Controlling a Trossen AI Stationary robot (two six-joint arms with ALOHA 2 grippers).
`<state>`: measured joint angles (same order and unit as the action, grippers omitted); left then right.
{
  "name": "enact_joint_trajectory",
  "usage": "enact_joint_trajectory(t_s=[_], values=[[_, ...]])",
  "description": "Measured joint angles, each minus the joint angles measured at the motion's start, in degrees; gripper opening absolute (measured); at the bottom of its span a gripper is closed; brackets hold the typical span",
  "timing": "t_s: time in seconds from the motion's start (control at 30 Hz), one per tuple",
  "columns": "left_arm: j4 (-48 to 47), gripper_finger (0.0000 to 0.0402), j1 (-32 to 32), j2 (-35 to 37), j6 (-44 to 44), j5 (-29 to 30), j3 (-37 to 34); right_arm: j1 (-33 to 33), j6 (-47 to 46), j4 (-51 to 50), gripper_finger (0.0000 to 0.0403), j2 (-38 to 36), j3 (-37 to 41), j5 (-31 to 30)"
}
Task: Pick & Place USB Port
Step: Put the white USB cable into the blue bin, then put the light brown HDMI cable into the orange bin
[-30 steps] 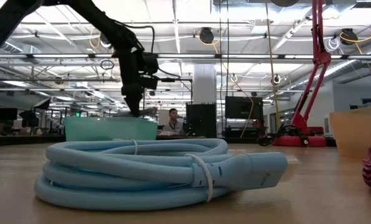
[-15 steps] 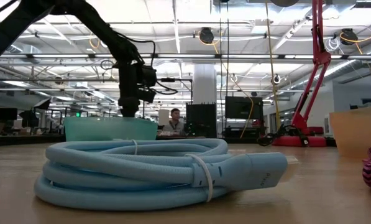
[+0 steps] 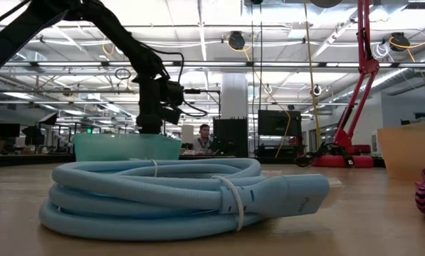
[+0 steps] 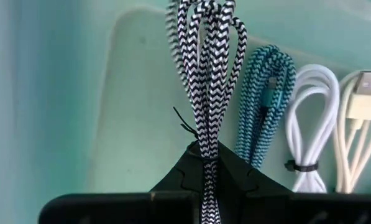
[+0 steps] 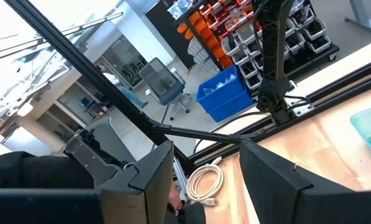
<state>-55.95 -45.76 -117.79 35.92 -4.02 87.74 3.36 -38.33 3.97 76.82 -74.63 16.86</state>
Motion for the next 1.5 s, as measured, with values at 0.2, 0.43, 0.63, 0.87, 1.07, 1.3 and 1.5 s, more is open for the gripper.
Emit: enact_joint_trajectory(t_s=[0.2,0.43,0.63,0.87,1.07,1.3,1.5], values=[[-0.46,0.003,1.35,0.0,-0.26,-0.43,-0.24,0.0,0.0,0.01,0.0173,0.0,0.0,0.0],[-1.31,0.0076,1.49,0.0,-4.31,4.28,-0.26,0.0,0.0,0.01,0.0172,0.0,0.0,0.0],[-3.09,0.0135,1.63,0.0,-7.62,5.62,-0.28,0.0,-0.02,0.01,0.0172,0.0,0.0,0.0],[-5.09,0.0191,2.73,3.03,-8.94,7.41,-0.33,0.0,-0.02,0.01,0.0171,0.0,0.0,0.0],[-5.59,0.0193,2.61,11.25,-10.24,9.6,-0.31,0.0,-0.2,0.02,0.0171,0.0,0.0,0.01],[-10.33,0.0179,4.87,23.4,-19.84,0.67,-0.31,-0.04,-0.08,-0.03,0.0171,0.0,0.0,0.17],[-12.5,0.0172,12.7,33.06,-29.35,-7.0,-0.28,-0.09,-0.03,-0.56,0.0171,0.0,0.0,2.91]])
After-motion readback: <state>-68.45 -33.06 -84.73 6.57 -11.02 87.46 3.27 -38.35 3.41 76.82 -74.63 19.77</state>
